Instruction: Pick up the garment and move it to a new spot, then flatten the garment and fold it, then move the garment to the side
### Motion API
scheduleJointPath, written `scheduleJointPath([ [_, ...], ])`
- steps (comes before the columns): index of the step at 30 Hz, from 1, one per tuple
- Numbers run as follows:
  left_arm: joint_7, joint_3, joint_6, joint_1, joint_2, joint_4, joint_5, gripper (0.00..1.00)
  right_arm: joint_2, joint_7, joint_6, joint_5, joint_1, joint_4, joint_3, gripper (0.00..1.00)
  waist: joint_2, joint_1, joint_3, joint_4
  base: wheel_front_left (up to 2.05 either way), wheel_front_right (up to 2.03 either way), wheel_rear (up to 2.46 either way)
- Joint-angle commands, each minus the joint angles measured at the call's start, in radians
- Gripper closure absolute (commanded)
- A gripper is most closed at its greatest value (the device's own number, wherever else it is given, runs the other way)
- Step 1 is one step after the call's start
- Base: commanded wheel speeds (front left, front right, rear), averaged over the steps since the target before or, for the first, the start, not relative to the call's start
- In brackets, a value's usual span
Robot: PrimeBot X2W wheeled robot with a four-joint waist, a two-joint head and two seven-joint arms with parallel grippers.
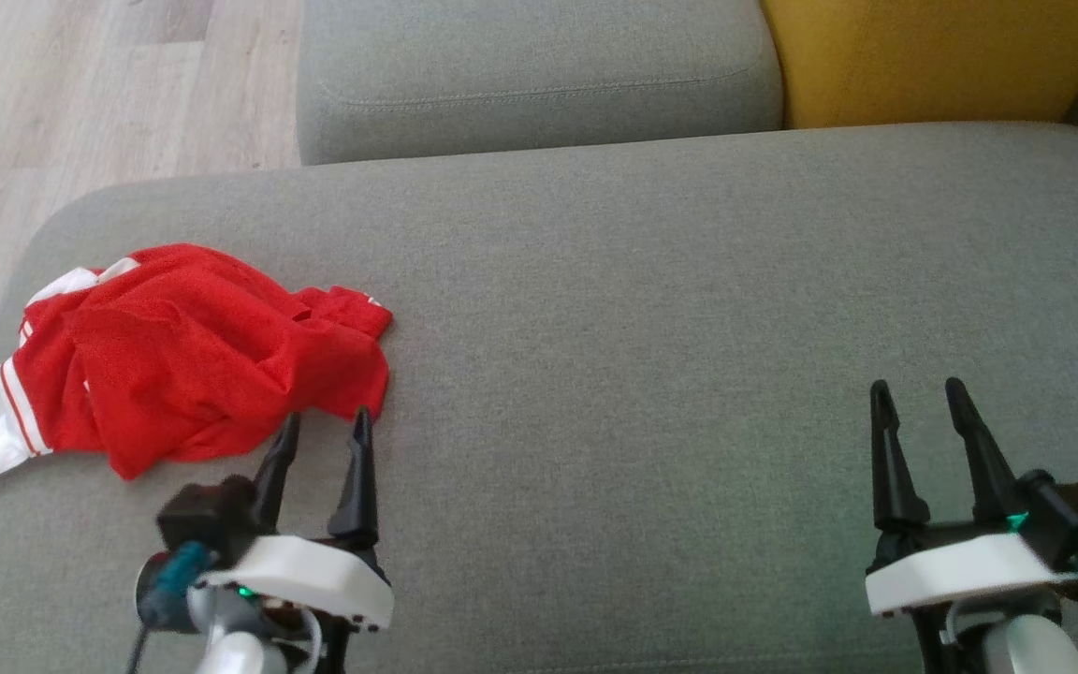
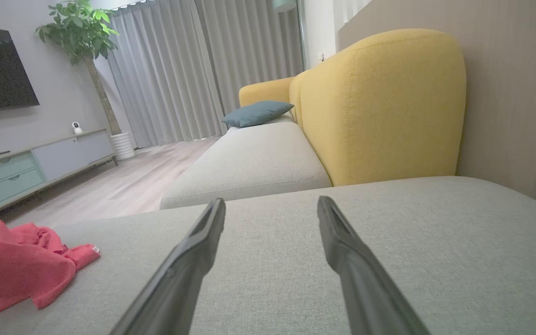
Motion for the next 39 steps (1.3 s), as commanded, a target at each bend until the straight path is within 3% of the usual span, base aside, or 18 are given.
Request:
scheduleJointPath([
  [1, -0.014, 0.008, 0.01, -0.061, 0.02, -0.037, 0.038, 0.0, -0.008, -0.016, 0.006, -0.038, -0.024, -0.04, 0.024, 0.0, -0.0001, 0.0, 0.0, 0.001, 0.0, 0.0, 0.0],
  [11, -0.043, -0.083, 0.083, -0.078, 0.056, -0.041, 0.163, 0.0, -0.009, -0.046, 0.006, -0.164, -0.016, -0.049, 0.031, 0.0, -0.0001, -0.0001, 0.0, 0.009, 0.0, 0.0, 0.0],
  [16, -0.058, -0.073, 0.101, -0.074, 0.041, -0.069, 0.164, 0.0, -0.009, -0.061, 0.007, -0.142, -0.01, -0.054, 0.027, 0.0, -0.0001, -0.0001, 0.0, 0.013, 0.0, 0.0, 0.0],
  [25, -0.084, -0.012, 0.033, -0.033, -0.006, -0.093, 0.194, 0.0, -0.01, -0.087, 0.007, 0.032, 0.011, -0.034, 0.005, 0.0, -0.0001, -0.0001, -0.008, 0.019, 0.0, 0.0, 0.0],
  [30, -0.099, 0.011, 0.0, -0.009, -0.027, -0.05, 0.243, 0.0, -0.01, -0.102, 0.008, 0.046, 0.026, -0.026, 0.013, 0.0, -0.0001, -0.0001, -0.011, 0.014, 0.0, 0.0, 0.0],
  [39, -0.099, 0.048, -0.048, -0.009, -0.045, 0.021, 0.207, 0.0, -0.01, -0.102, 0.008, 0.066, 0.024, -0.005, 0.014, 0.0, -0.0001, -0.0001, -0.009, 0.009, 0.0, 0.0, 0.0],
])
